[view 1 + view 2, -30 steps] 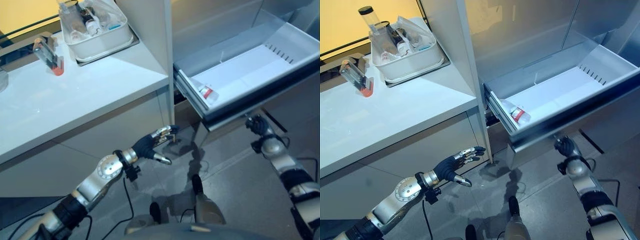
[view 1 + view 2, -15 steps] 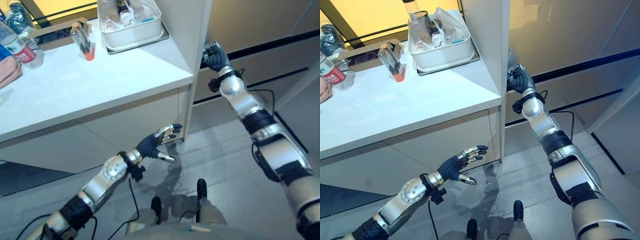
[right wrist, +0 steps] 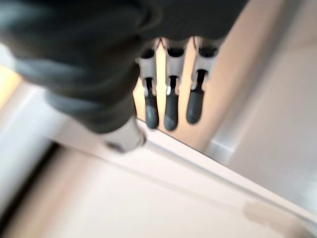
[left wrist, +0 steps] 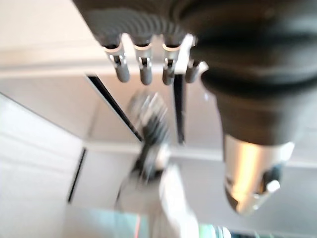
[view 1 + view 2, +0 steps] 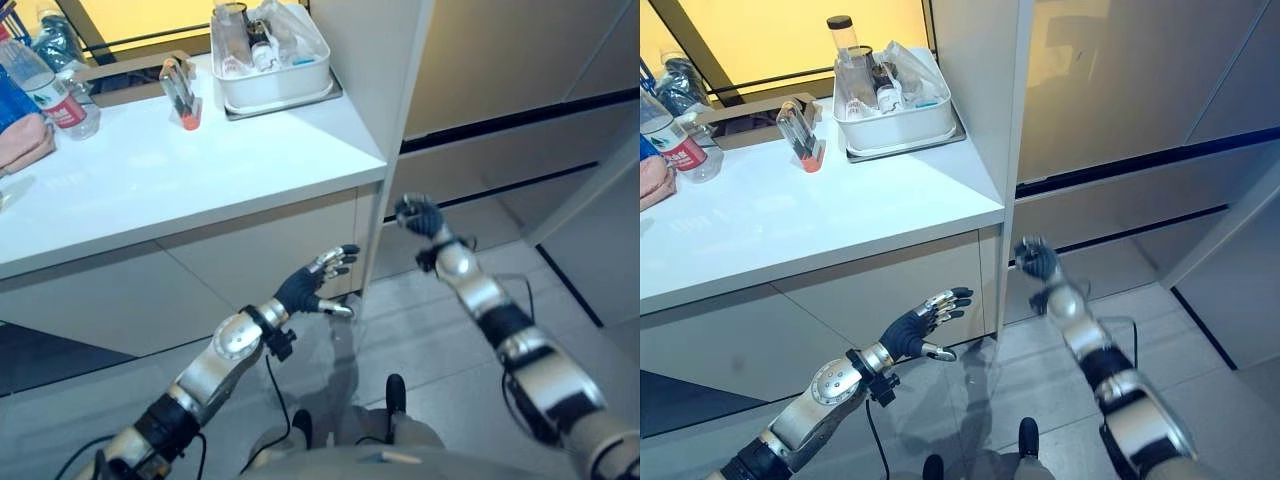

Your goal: Take the drinks into the refrigerator

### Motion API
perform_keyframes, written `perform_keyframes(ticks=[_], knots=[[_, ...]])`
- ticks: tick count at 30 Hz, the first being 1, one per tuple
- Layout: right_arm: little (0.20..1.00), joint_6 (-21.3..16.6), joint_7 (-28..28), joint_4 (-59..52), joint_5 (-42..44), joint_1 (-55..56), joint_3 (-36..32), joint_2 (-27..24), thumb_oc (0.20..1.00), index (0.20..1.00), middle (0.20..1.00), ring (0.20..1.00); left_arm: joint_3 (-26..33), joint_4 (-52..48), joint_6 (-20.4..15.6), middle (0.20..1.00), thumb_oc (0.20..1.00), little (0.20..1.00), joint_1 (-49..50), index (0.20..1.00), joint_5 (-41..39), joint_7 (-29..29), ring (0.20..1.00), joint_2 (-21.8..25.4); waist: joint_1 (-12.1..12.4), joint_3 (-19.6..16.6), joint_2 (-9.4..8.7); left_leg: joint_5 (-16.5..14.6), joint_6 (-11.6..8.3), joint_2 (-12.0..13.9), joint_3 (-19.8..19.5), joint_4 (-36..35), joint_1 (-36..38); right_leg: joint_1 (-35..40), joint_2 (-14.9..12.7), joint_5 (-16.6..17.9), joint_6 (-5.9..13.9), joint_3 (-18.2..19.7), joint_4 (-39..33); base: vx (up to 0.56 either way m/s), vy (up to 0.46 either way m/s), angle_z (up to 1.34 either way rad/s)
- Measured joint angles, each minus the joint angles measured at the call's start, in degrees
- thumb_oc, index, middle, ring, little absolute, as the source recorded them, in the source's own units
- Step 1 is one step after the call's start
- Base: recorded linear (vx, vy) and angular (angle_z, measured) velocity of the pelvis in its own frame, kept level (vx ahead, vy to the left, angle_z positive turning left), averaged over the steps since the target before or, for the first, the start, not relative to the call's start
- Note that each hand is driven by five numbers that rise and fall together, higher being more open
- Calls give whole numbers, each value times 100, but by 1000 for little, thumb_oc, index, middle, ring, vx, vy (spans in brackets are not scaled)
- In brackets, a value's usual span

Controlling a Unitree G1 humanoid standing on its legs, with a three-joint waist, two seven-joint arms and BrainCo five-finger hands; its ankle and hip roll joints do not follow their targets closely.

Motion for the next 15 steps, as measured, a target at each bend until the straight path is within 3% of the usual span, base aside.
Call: perform_keyframes(ticks=[8,11,15], knots=[[1000,-10,174,1398,698,1203,-441,301,1000,1000,1000,1000,737,1525,-12,1000,1000,1000,544,1000,377,299,1000,-600,-193,-119,-19,-6,-3,107,-6,-141,263,189,51,-101,25,-47,-6,30,-47,1],[1000,-58,241,2164,744,1531,-596,573,1000,1000,1000,1000,1224,3073,-34,1000,1000,1000,574,1000,637,587,1000,-1327,-182,-393,-15,-16,-22,173,-39,-202,342,279,102,-186,7,-126,-7,24,-52,9],[1000,-66,313,2595,820,1636,-564,715,1000,1000,1000,1000,1369,4742,49,1000,1000,1000,495,1000,1090,1004,1000,-1601,-205,-436,-24,-20,-20,204,-73,-220,379,317,120,-211,-26,-163,-7,38,-49,3]])
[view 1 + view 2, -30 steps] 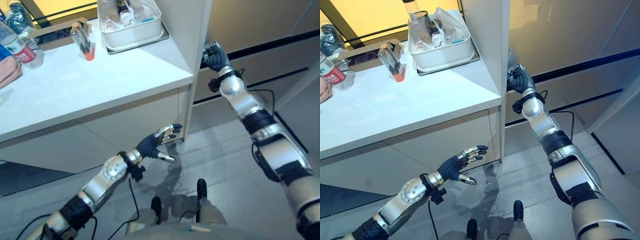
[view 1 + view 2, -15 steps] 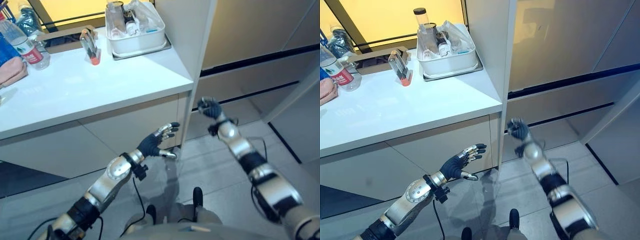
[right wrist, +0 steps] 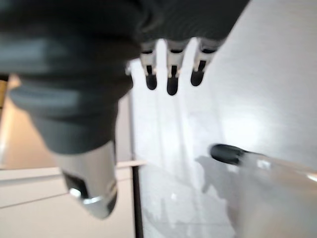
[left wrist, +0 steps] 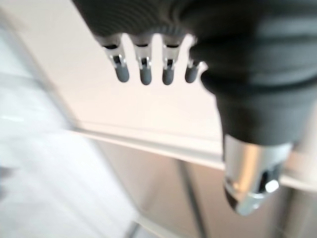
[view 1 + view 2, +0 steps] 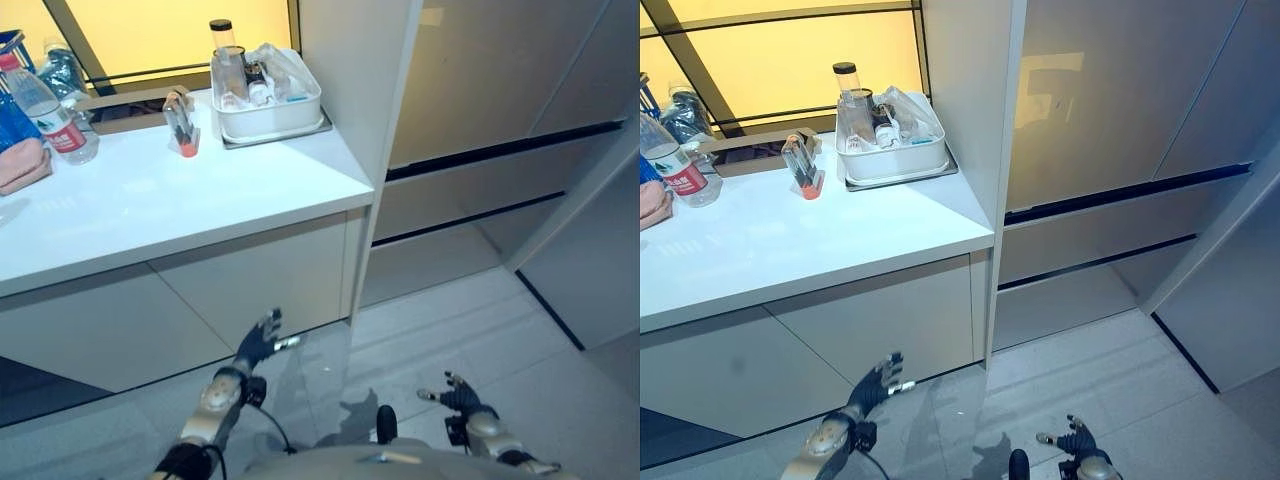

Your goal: Take the drinks into the refrigerator

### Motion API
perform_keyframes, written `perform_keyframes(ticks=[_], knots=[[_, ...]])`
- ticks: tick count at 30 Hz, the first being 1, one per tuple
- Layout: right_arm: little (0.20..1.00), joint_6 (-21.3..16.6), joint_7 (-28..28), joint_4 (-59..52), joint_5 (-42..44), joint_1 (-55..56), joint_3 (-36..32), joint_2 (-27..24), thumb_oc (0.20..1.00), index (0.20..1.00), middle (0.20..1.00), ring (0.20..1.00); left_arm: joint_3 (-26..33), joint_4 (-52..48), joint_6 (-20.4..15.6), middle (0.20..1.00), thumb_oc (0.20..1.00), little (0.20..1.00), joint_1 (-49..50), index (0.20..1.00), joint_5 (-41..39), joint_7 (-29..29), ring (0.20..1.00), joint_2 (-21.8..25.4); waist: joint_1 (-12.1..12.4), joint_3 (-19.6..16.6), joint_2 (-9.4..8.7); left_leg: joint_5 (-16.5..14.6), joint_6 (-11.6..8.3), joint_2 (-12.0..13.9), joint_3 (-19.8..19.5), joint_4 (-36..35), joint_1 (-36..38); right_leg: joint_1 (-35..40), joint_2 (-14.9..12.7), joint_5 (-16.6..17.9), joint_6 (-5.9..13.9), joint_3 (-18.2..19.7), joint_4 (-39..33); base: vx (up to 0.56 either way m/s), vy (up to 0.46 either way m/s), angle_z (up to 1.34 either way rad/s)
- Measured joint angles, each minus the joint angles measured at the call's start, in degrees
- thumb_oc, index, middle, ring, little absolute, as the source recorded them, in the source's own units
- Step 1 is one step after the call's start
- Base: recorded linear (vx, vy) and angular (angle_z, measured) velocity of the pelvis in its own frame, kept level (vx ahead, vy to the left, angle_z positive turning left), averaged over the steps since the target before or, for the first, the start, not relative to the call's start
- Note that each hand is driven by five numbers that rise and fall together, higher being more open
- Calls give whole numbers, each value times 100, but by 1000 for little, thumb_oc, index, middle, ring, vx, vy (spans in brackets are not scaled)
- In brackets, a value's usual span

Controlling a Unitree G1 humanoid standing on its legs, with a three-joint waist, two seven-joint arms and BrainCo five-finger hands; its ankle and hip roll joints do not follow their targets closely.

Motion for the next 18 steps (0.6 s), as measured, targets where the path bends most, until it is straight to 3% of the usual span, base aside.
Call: perform_keyframes(ticks=[2,3,8,18], knots=[[1000,28,19,517,-67,-1,28,112,1000,1000,1000,1000,511,1724,66,1000,1000,1000,-308,1000,435,270,1000,-372,-6,-138,18,-20,25,31,-67,-18,21,56,9,-49,-20,-65,0,48,-43,16],[1000,54,20,547,-104,42,28,141,1000,1000,1000,1000,631,2088,154,1000,1000,1000,-328,1000,499,359,1000,-423,-13,-189,13,-24,20,44,-67,-19,20,59,17,-59,-27,-92,0,54,-36,15],[1000,65,17,714,-111,135,7,177,1000,1000,1000,1000,1296,2604,326,1000,1000,1000,-257,1000,563,491,1000,-449,16,-414,-13,-37,2,88,-92,-20,49,110,55,-85,-61,-145,-1,54,-32,4],[1000,81,8,703,-94,168,112,232,1000,1000,1000,1000,1464,2606,398,1000,1000,1000,-156,1000,-46,484,1000,-493,31,-596,-65,-56,-17,147,-129,-46,86,160,92,-90,-97,-164,-2,13,-7,0]])
